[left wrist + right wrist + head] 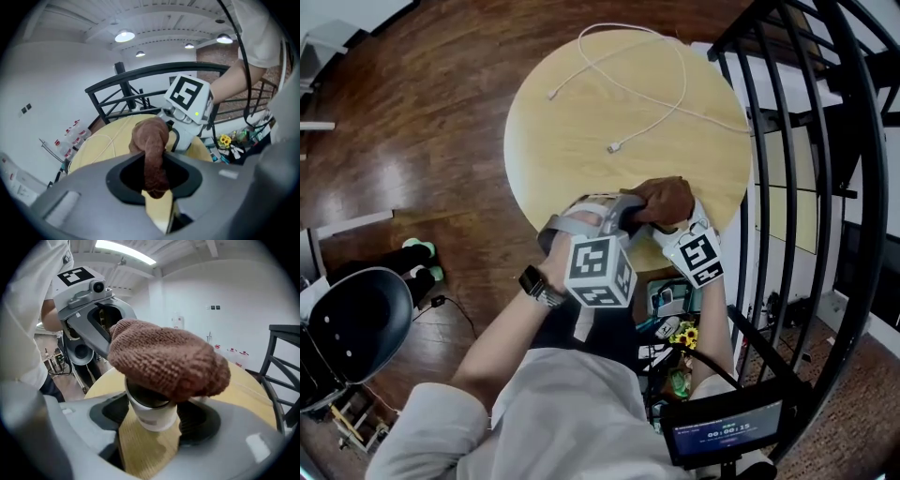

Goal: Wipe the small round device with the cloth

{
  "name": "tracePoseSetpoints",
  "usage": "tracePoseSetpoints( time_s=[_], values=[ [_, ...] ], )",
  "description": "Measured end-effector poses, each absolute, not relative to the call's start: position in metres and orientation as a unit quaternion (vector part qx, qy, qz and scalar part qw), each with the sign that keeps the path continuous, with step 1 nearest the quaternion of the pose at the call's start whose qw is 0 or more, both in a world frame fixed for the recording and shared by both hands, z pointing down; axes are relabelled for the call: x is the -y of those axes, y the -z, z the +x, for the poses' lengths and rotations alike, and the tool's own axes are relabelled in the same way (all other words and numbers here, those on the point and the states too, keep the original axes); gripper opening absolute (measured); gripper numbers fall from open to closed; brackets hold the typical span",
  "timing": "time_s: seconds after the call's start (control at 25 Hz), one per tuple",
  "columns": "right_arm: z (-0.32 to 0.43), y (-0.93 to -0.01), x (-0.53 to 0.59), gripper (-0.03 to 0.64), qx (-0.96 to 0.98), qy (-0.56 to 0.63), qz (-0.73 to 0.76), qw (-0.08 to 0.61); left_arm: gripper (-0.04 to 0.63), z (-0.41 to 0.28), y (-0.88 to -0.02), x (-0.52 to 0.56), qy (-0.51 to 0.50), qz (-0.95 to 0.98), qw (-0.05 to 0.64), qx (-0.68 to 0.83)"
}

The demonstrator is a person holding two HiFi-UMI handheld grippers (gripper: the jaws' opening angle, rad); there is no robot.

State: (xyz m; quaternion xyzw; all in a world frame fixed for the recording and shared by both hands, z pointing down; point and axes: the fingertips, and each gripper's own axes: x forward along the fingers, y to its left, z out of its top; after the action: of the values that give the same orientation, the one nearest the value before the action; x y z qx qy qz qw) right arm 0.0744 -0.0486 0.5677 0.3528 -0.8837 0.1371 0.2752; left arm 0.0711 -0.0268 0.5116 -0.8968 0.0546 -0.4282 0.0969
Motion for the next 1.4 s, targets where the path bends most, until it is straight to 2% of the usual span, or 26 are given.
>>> tracePoseSetpoints(
  time_s=[0.44, 0.76, 1.24, 1.4],
  values=[
    [0.069, -0.563, 0.047, 0.318, 0.862, -0.147, 0.422, 0.240, 0.092, 0.041, -0.547, 0.024, 0.428, -0.901, -0.016, -0.072],
    [0.074, -0.567, 0.051, 0.318, 0.845, -0.143, 0.452, 0.248, 0.092, 0.042, -0.597, 0.028, 0.458, -0.883, -0.097, -0.043],
    [0.086, -0.577, 0.052, 0.314, 0.806, -0.162, 0.522, 0.226, 0.092, 0.050, -0.614, 0.034, 0.433, -0.883, -0.183, -0.019],
    [0.086, -0.580, 0.054, 0.313, 0.767, -0.171, 0.580, 0.216, 0.092, 0.038, -0.608, 0.043, 0.443, -0.879, -0.164, -0.058]
  ],
)
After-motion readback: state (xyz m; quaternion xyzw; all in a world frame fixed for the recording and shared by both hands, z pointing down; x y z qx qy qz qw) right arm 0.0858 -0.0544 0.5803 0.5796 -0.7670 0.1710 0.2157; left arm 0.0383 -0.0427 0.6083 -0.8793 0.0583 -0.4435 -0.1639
